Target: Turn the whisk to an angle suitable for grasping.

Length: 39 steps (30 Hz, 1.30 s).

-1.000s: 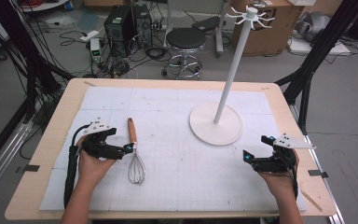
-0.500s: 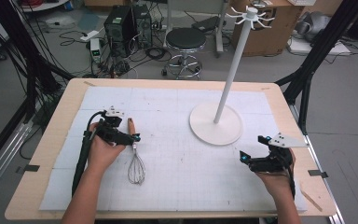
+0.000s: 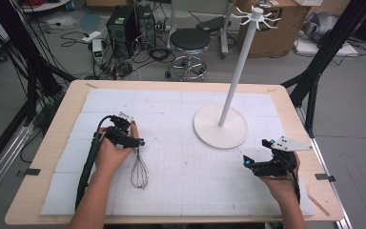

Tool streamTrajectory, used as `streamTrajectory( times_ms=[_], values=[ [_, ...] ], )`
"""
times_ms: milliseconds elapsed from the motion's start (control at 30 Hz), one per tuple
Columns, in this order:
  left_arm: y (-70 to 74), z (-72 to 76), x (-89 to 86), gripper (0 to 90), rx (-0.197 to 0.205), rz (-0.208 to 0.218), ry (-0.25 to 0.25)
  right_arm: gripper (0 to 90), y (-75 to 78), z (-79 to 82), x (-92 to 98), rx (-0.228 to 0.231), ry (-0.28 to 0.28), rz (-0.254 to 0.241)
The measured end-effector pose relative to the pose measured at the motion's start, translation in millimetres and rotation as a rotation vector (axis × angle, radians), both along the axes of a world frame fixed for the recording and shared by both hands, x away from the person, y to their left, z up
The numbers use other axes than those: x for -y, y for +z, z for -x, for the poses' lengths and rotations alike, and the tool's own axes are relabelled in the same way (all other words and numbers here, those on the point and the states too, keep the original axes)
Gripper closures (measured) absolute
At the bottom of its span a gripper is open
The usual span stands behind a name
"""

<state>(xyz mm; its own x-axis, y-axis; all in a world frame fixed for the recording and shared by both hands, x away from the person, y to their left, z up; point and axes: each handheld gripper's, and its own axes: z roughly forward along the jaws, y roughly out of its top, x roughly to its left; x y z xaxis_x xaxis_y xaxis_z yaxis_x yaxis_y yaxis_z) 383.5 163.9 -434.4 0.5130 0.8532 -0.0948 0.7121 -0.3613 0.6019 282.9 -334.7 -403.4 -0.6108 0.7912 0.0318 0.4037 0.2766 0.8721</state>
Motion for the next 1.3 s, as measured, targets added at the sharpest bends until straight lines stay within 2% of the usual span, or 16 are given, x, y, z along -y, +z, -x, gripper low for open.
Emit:
streamTrajectory(
  times_ms=[67,233,467,600,700,833,933,967,1000,1033,1100,1133,1167,1300],
  values=[
    [-1.0,0.7,4.4,26.6,0.001,-0.021,-0.017,0.4,-0.3,-0.3,-0.1,0.000,0.002,0.005],
    [1.1,0.8,3.6,32.9,-0.015,-0.033,-0.035,0.4,-0.2,0.0,-0.7,-0.004,0.003,0.004],
    [5.1,3.1,-6.3,56.1,-0.033,-0.042,-0.062,0.4,-0.4,-0.4,-1.2,-0.001,0.008,0.006],
    [5.7,3.3,-9.1,63.0,-0.044,-0.039,-0.068,0.4,-0.6,-0.5,-2.5,-0.003,0.011,0.011],
    [5.8,2.9,-9.2,62.3,-0.049,-0.034,-0.074,0.4,-0.5,-0.5,-2.9,-0.003,0.013,0.010],
    [5.7,2.8,-5.6,52.0,-0.044,-0.036,-0.087,0.4,-0.2,-0.3,-2.2,-0.004,0.013,0.004],
    [9.1,0.6,0.8,48.7,-0.044,-0.110,-0.093,0.4,-0.3,-0.5,-2.4,-0.003,0.012,0.005],
    [9.1,0.6,0.8,48.1,-0.044,-0.110,-0.093,0.5,-0.3,-0.4,-2.4,-0.005,0.014,0.006],
    [14.5,-1.6,6.6,47.8,-0.037,-0.151,-0.110,0.4,-0.3,-0.3,-2.4,-0.006,0.014,0.005],
    [16.8,-2.4,8.3,47.7,-0.019,-0.150,-0.114,0.4,-0.4,-0.6,-2.2,-0.003,0.013,0.005],
    [18.6,-4.0,9.6,48.0,-0.026,-0.157,-0.115,0.4,-0.2,-0.6,-1.2,0.001,0.014,0.006],
    [19.3,-6.7,13.2,48.0,-0.028,-0.200,-0.119,0.4,0.0,-0.4,-1.0,-0.001,0.011,0.001],
    [19.9,-7.7,14.1,48.0,-0.032,-0.214,-0.118,0.4,0.1,-0.1,-0.5,-0.002,0.013,-0.001],
    [18.9,-11.1,15.4,48.0,-0.044,-0.223,-0.107,0.4,0.2,0.4,0.3,-0.003,0.012,-0.003]
  ],
)
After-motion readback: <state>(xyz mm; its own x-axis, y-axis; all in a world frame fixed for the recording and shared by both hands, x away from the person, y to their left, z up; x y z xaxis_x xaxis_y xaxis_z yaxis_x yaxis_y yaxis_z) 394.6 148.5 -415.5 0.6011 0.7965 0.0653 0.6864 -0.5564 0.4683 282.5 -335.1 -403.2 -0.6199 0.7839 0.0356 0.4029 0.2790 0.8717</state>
